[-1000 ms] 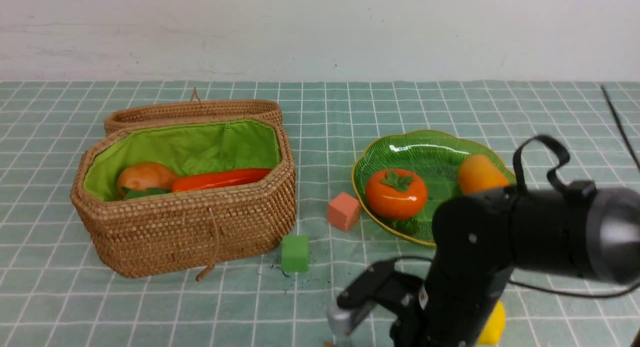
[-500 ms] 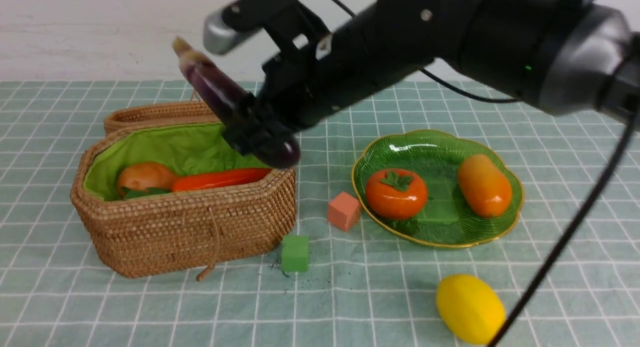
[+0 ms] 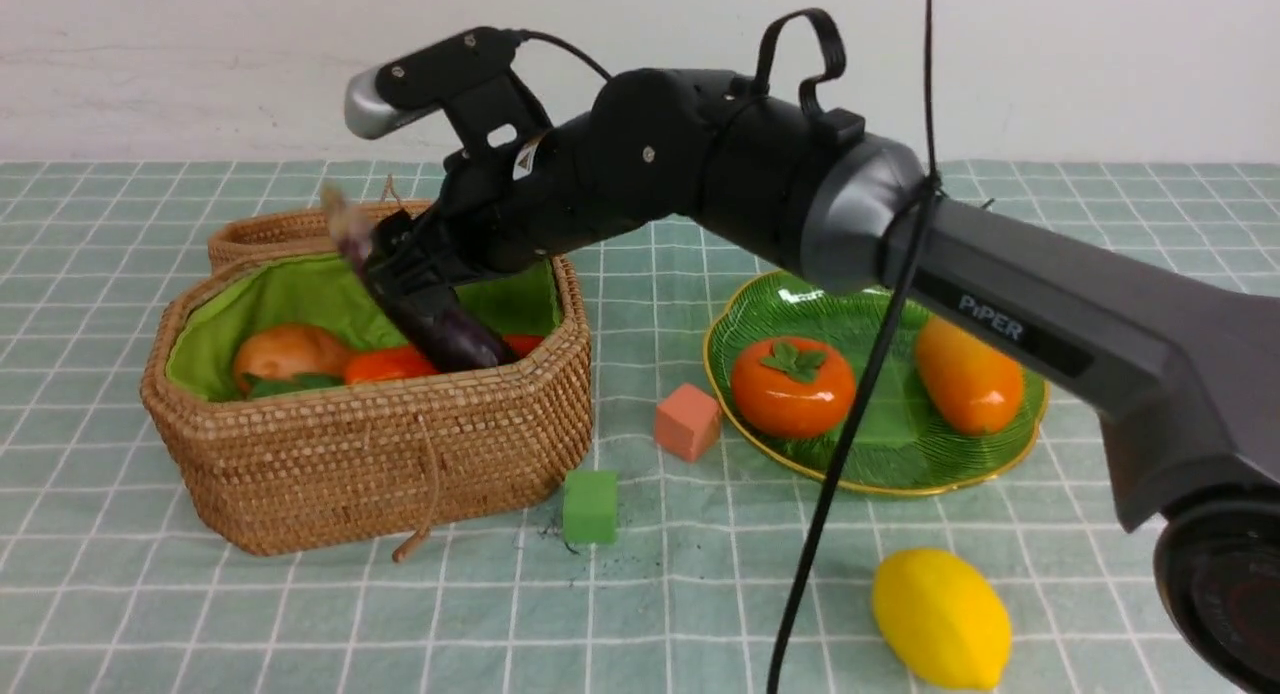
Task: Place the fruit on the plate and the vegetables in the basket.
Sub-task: Grab an eggplant with your right arm and place it in the basket on the left, then use the right arm to grab a lemon and put it into the right plate
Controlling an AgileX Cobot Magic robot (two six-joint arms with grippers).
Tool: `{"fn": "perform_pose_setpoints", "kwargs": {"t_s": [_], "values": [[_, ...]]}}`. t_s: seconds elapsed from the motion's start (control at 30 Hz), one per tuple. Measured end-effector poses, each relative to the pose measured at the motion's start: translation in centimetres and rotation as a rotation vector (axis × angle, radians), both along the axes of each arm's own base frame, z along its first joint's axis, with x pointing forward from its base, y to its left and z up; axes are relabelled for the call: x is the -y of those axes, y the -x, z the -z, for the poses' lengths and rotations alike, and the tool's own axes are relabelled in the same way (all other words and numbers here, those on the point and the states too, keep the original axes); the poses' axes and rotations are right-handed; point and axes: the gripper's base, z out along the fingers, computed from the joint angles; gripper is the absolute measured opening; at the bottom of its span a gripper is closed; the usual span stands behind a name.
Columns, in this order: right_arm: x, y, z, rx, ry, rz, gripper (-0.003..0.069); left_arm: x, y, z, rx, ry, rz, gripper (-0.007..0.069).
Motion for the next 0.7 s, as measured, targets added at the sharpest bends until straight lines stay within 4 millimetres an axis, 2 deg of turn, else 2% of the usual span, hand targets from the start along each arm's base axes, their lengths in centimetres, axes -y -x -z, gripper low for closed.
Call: {"fn": "perform_pose_setpoints", "kwargs": {"t_s": [0.03,0.13,0.2,0.27,0.33,0.4,0.43,0.47,0.53,0.6,0.63,0.67,0.7], "values": [[0.3,0.2,-0.5,0.004,0.029,-0.006,0.0666,0.0,0.0,0.0,0.0,0.0,0.0,0.0103],[1.3,1.1,-1.9,-0.002,0.098,-0.019,0.0669,0.0,0.0,0.0,0.0,0.0,0.0,0.0103],[2.6,2.2,-4.0,0.002,0.166,-0.019,0.0652,0.0,0.0,0.0,0.0,0.0,0.0,0.0103],[4.7,3.6,-6.9,0.008,0.221,-0.001,0.0627,0.0,0.0,0.0,0.0,0.0,0.0,0.0103],[7.0,4.4,-9.0,0.02,0.238,0.038,0.0601,0.0,0.0,0.0,0.0,0.0,0.0,0.0106],[10.3,5.1,-10.1,0.018,0.241,0.097,0.0584,0.0,0.0,0.0,0.0,0.0,0.0,0.0106],[10.8,5.0,-9.7,0.007,0.248,0.109,0.0581,0.0,0.0,0.0,0.0,0.0,0.0,0.0106],[13.6,5.6,-9.5,-0.026,0.259,0.162,0.0577,0.0,0.0,0.0,0.0,0.0,0.0,0.0106],[15.5,5.9,-9.0,-0.063,0.274,0.205,0.0576,0.0,0.0,0.0,0.0,0.0,0.0,0.0106],[18.6,6.6,-5.9,-0.223,0.341,0.284,0.058,0.0,0.0,0.0,0.0,0.0,0.0,0.0108],[19.7,7.1,-4.4,-0.297,0.371,0.311,0.0583,0.0,0.0,0.0,0.0,0.0,0.0,0.011],[20.3,7.4,-3.8,-0.338,0.378,0.332,0.0587,0.0,0.0,0.0,0.0,0.0,0.0,0.0111],[21.5,8.4,-1.8,-0.445,0.4,0.375,0.0596,0.0,0.0,0.0,0.0,0.0,0.0,0.0111]]}}
